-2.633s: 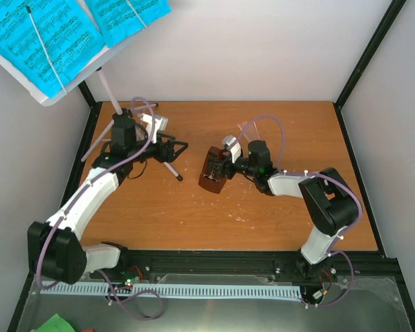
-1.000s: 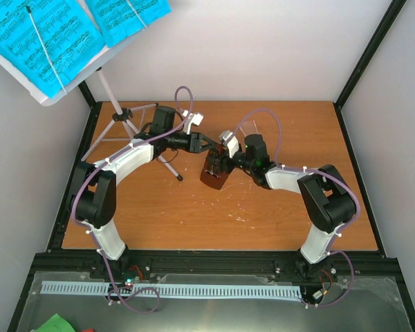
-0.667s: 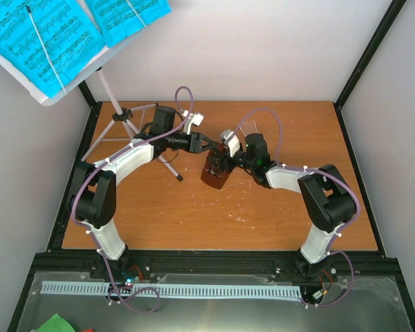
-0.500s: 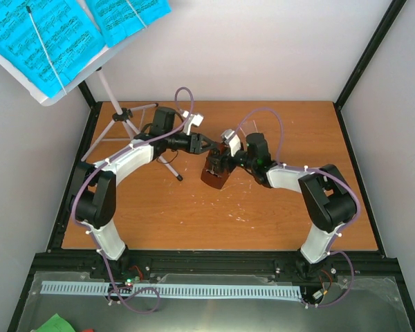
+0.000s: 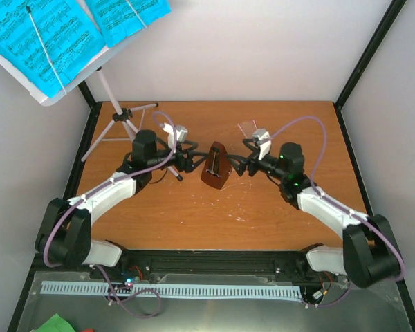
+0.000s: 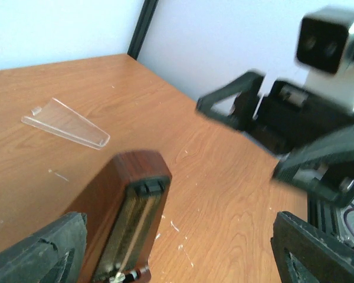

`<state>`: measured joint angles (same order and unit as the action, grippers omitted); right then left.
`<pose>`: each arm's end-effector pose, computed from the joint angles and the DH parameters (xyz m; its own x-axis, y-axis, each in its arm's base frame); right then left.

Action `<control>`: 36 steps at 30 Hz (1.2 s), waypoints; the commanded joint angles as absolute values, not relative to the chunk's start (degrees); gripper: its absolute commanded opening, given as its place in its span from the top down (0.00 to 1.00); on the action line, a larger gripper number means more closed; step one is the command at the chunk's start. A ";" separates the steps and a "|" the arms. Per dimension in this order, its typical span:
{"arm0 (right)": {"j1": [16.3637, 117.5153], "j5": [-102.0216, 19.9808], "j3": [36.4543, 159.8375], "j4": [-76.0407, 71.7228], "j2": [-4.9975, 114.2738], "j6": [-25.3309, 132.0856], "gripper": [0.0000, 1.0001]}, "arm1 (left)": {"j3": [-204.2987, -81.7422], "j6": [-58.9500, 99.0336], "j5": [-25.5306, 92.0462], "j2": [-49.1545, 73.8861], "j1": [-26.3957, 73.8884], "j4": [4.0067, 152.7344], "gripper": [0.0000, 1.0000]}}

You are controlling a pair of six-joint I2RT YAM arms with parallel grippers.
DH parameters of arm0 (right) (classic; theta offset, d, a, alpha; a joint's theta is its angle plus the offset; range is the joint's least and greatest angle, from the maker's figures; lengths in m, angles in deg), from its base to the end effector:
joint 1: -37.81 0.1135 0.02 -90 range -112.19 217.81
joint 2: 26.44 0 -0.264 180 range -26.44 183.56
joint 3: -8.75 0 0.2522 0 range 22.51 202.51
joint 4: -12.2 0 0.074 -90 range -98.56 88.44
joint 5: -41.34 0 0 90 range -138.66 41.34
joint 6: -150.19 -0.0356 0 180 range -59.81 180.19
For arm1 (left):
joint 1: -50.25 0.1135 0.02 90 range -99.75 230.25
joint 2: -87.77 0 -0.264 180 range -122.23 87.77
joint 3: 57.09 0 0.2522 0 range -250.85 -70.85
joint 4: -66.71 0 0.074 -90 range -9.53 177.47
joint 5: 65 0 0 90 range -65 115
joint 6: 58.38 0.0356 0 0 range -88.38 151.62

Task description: Pack up the instrument practice props

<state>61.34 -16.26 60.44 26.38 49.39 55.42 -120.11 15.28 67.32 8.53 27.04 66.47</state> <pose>0.2564 0.1325 0.2483 -0.2263 -0.0220 -0.9738 -0.8049 0.5672 0.1743 0.2748 -0.1439 0.2748 -0.4921 -0.0153 -0.8704 0.7793 0.4378 -0.4483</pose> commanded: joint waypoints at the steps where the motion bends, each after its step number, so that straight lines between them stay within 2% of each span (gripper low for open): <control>1: 57.88 -16.64 56.07 25.07 40.66 49.16 0.00 | -114.54 20.65 64.12 7.98 24.38 54.22 0.13; 6: 57.37 -19.86 53.28 17.67 31.94 49.51 0.00 | -117.03 28.76 58.07 3.24 21.14 57.93 0.15; 12: 57.41 -20.55 49.63 14.99 25.86 48.55 0.00 | -119.26 31.64 55.14 -0.68 20.80 56.94 0.24; 36: 57.41 -20.60 46.68 16.29 25.27 47.36 0.00 | -124.37 33.91 56.63 -6.50 20.47 59.12 0.49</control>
